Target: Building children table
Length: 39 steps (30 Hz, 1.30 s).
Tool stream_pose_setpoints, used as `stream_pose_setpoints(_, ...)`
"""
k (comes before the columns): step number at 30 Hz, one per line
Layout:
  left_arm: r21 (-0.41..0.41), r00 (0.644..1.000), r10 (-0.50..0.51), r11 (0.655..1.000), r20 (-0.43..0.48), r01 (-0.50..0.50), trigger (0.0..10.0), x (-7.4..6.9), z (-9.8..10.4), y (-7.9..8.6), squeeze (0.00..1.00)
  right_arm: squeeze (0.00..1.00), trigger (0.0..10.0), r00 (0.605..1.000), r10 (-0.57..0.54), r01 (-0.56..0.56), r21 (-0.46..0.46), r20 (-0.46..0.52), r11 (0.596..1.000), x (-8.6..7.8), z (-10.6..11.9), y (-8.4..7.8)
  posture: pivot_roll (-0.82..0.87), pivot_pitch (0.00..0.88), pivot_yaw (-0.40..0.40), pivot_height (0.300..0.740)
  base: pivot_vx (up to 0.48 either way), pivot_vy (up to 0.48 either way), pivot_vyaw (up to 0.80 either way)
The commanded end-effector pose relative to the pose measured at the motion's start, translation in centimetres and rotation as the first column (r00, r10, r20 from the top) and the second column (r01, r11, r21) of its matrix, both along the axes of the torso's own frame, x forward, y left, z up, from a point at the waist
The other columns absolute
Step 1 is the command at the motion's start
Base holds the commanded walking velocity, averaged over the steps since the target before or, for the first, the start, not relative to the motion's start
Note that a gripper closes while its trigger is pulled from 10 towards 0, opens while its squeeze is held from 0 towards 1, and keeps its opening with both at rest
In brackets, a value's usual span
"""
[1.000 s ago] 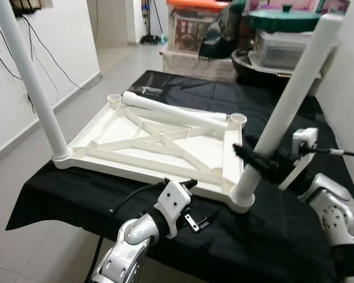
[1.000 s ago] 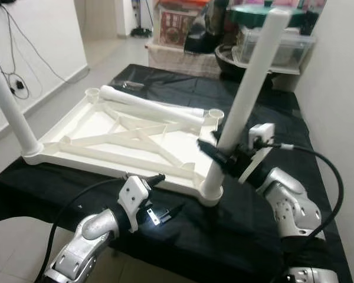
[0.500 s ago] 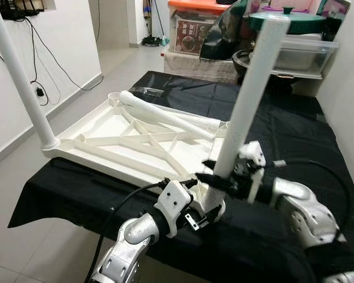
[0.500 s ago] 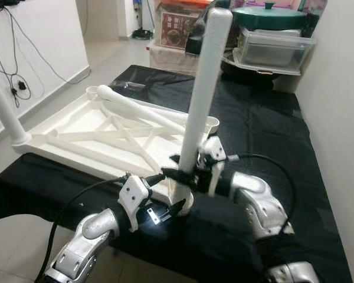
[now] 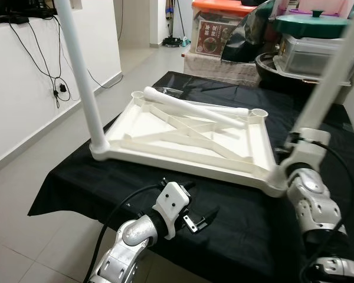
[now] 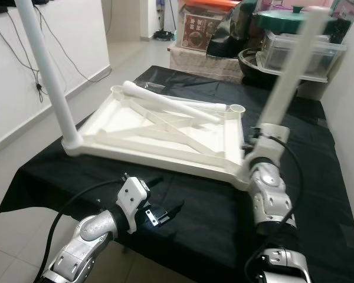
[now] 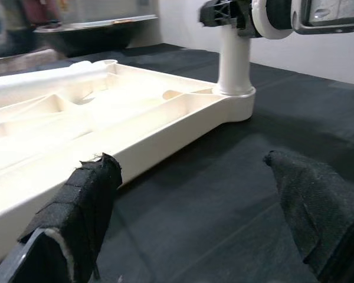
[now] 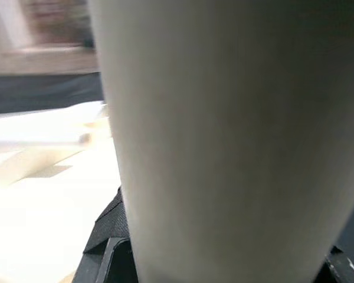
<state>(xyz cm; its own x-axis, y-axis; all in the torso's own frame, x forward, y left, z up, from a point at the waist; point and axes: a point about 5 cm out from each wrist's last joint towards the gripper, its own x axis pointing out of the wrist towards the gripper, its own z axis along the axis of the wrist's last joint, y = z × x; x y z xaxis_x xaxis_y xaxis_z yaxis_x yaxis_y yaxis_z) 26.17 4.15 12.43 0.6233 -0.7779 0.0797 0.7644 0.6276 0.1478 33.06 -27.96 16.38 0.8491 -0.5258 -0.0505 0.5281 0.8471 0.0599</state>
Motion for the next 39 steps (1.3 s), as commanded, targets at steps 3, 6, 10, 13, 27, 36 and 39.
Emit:
stream_pose_setpoints(3, 0.006, 1.000, -0.003, 1.000, -0.009, 0.003, 10.0, 0.0, -0.2, -0.1, 0.00, 0.00, 0.0, 0.970, -0.205, 0.213, 0.048, -0.129, 0.976, -1.6, -3.1, -1.5, 0.07, 0.000, -0.056, 0.740, 0.000, 0.000, 0.00)
stream_pose_setpoints(6, 0.006, 1.000, -0.001, 1.000, -0.009, 0.001, 10.0, 0.0, -0.2, 0.0, 0.00, 0.00, 6.2, 0.950, -0.283, 0.292, 0.055, -0.135, 0.955, -1.7, -3.3, -1.4, 0.08, 0.000, -0.058, 0.740, 0.000, 0.000, 0.00)
stream_pose_setpoints(10, 0.006, 1.000, -0.001, 1.000, -0.010, 0.001, 10.0, 0.0, -0.1, 0.0, 0.00, 0.87, 10.0, 0.951, -0.286, 0.292, 0.036, -0.122, 0.956, -1.1, -2.9, -0.8, 0.08, 0.000, -0.057, 0.740, 0.000, 0.000, 0.00)
stream_pose_setpoints(13, 0.005, 1.000, 0.000, 1.000, -0.010, 0.000, 10.0, 0.0, -0.1, 0.0, 0.00, 1.00, 10.0, 0.955, -0.279, 0.283, 0.025, -0.102, 0.959, -0.8, -2.6, -0.3, 0.08, 0.000, -0.057, 0.740, 0.000, 0.000, 0.00)
stream_pose_setpoints(27, 0.005, 1.000, 0.003, 1.000, -0.015, -0.003, 10.0, 0.0, -0.2, 0.0, 0.00, 0.00, 10.0, 0.971, -0.232, 0.234, 0.025, -0.047, 0.972, -4.0, -3.4, 1.3, 0.06, 0.000, -0.052, 0.740, 0.000, 0.000, 0.00)
stream_pose_setpoints(36, 0.006, 1.000, -0.001, 1.000, -0.019, 0.001, 10.0, 0.1, -0.2, 0.0, 0.00, 0.00, 10.0, 0.996, 0.085, -0.085, 0.074, 0.004, 0.994, -5.5, -4.2, 4.7, 0.05, 0.000, -0.048, 0.740, 0.000, 0.000, 0.00)
stream_pose_setpoints(39, 0.007, 1.000, 0.001, 1.000, -0.020, -0.001, 10.0, 0.1, -0.2, 0.0, 0.00, 0.00, 10.0, 0.961, 0.267, -0.259, 0.112, -0.064, 0.959, -6.0, -5.4, 5.8, 0.05, 0.000, -0.052, 0.740, 0.000, 0.000, 0.00)
